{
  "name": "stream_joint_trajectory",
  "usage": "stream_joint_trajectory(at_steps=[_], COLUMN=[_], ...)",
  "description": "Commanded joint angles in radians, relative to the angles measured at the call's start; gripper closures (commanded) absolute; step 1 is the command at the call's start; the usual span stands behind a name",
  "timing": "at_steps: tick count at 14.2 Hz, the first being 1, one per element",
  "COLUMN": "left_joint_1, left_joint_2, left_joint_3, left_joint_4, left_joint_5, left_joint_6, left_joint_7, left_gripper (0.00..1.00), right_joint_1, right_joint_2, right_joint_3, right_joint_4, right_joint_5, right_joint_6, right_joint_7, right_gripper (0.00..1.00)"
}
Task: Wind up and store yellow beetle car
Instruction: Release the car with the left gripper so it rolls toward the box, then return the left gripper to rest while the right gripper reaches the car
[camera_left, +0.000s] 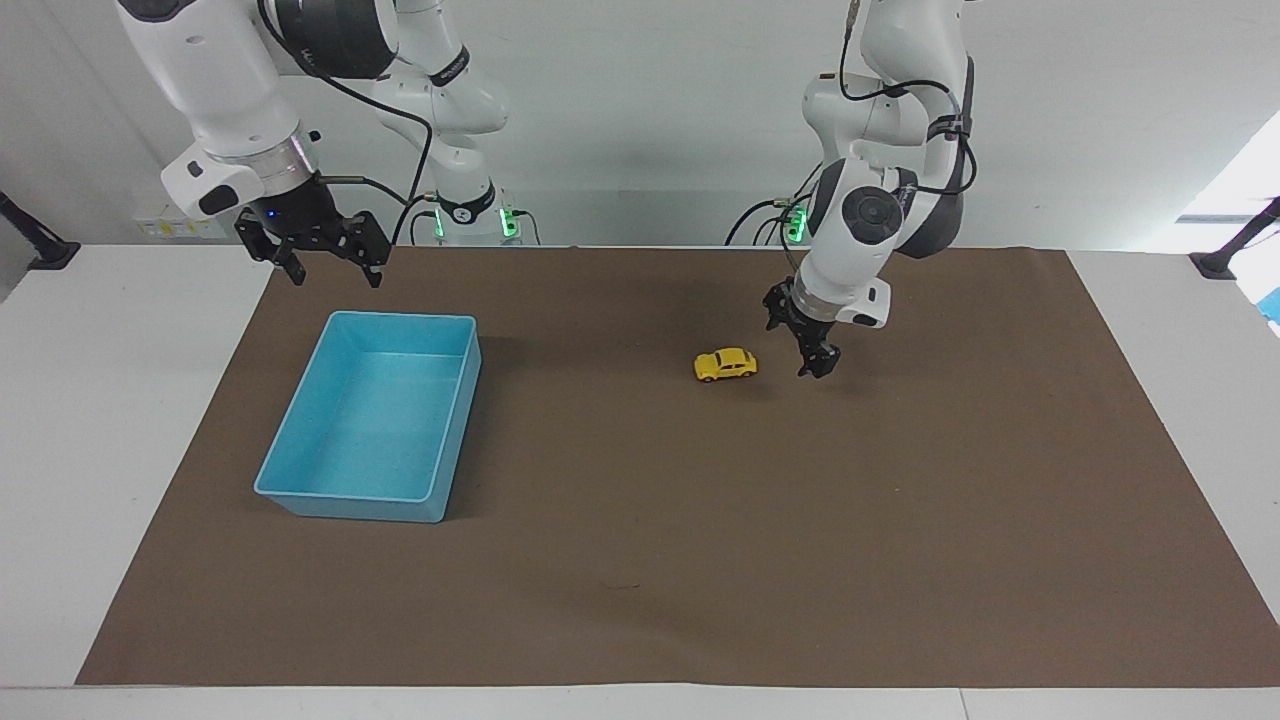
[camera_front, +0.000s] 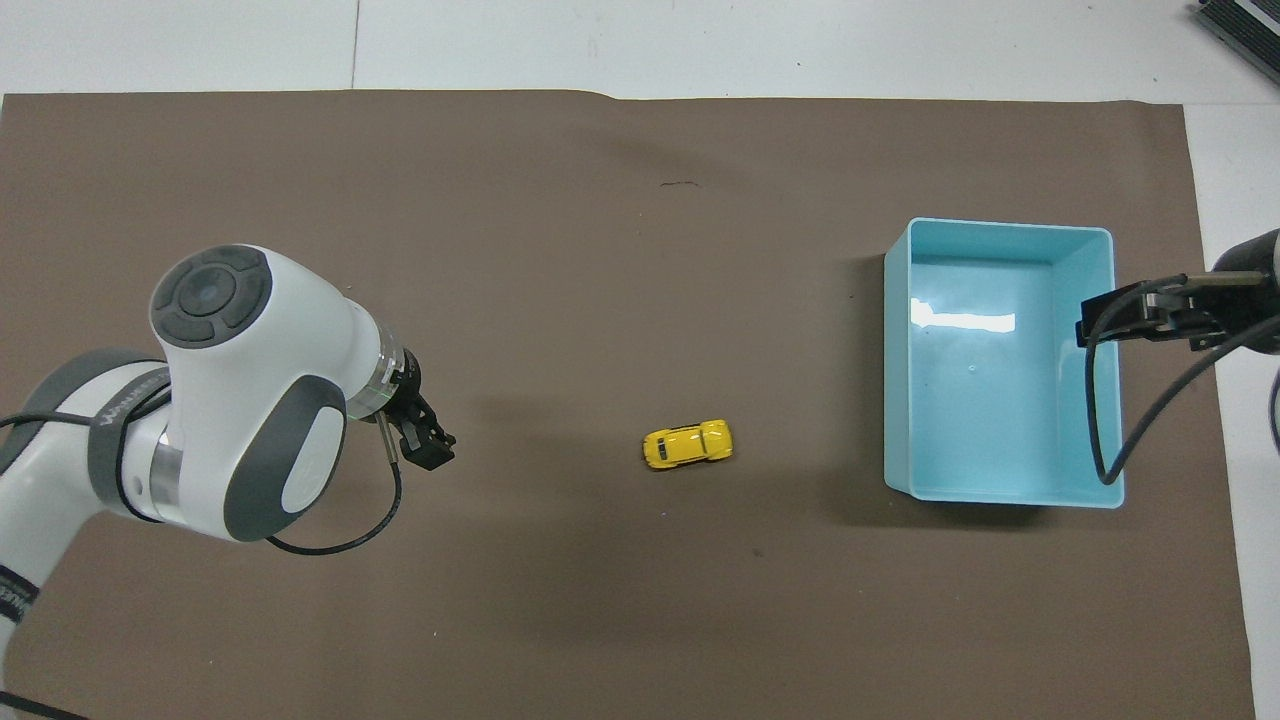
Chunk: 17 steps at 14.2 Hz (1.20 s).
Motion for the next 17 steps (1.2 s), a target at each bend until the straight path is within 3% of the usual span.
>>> stream_joint_trajectory(at_steps=[1, 10, 17], left_joint_1=[0.045, 0.079, 0.084], left_joint_2=[-0.032, -0.030, -0.033], left_joint_3=[-0.010, -0.012, -0.006], left_joint_4=[0.067, 0.232, 0.304], left_joint_5=[0.013, 0.018, 0.016], left_joint_6=[-0.046, -0.063, -0.105], left_joint_7=[0.014, 0.027, 0.390], left_gripper=[0.00, 0.00, 0.00], right_joint_1=[-0.007, -0.013, -0.004], right_joint_2=[-0.013, -0.013, -0.018], right_joint_3=[0.001, -0.001, 0.002], right_joint_4=[-0.010, -0.010, -0.020], right_joint_5=[0.007, 0.007, 0.009], right_joint_6=[0.003, -0.005, 0.003], right_joint_7=[-0.024, -0.028, -0.022], right_gripper=[0.00, 0.00, 0.00])
